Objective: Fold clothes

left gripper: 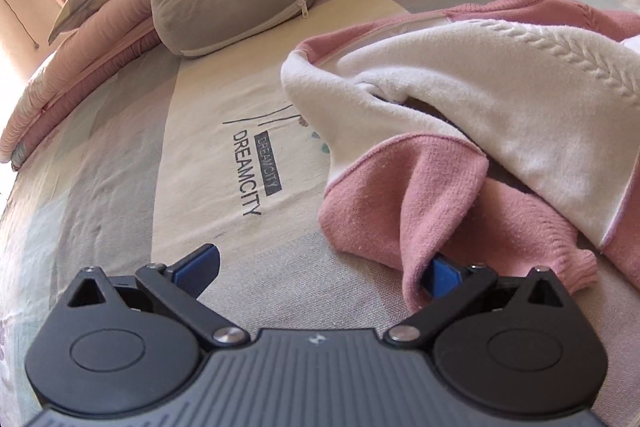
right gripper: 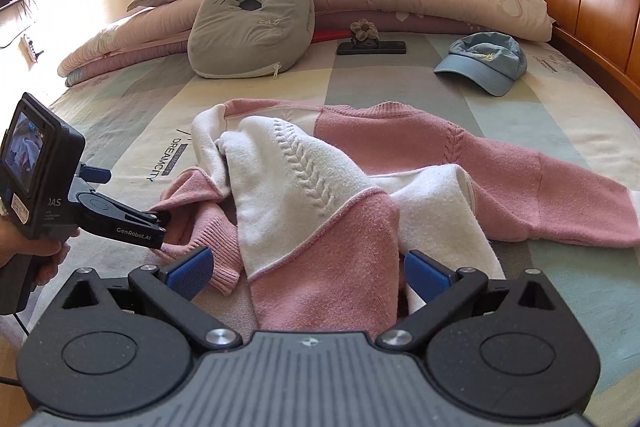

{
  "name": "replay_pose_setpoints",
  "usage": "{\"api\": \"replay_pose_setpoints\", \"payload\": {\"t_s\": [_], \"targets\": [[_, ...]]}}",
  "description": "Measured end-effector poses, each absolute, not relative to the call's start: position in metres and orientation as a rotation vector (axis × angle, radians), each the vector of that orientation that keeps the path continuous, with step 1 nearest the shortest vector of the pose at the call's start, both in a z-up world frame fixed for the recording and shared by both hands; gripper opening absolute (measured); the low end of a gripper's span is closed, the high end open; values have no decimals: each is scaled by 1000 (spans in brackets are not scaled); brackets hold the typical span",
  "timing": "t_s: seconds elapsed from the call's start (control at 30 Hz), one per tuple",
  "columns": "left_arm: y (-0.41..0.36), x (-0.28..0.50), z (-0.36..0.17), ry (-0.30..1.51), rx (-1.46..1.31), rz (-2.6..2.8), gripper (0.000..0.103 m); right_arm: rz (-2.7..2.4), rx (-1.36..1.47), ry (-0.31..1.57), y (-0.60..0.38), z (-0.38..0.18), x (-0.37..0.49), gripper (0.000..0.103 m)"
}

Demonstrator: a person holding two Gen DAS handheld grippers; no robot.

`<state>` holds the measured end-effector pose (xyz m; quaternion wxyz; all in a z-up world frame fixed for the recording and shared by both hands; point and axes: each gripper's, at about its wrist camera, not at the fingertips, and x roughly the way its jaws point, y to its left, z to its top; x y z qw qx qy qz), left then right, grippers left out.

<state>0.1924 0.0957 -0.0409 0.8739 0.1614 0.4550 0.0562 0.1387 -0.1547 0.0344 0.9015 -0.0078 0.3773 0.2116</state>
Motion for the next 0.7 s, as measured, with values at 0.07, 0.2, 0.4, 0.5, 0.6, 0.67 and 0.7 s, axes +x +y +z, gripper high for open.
{"api": "replay_pose_setpoints", "payload": {"t_s": [0.07, 0.2, 0.4, 0.5, 0.6, 0.67, 0.7], "targets": [[97, 192, -41, 942, 367, 153, 103, 451, -23, 781, -152, 34, 135, 103], [104, 190, -38, 906, 478, 267, 103, 453, -17, 779, -154, 34, 128, 103], [141, 190, -27, 904, 505, 393, 103, 437, 5, 787, -160, 32, 123, 103], [160, 190, -19, 879, 547, 487, 103, 438, 1, 783, -160, 33, 120, 103], [183, 190, -9, 867, 560, 572, 103, 438, 1, 780, -161, 33, 118, 103], [196, 187, -3, 858, 568, 621, 103, 435, 5, 778, -162, 34, 117, 103], [201, 187, -1, 853, 578, 643, 103, 433, 7, 778, -162, 34, 116, 103]]}}
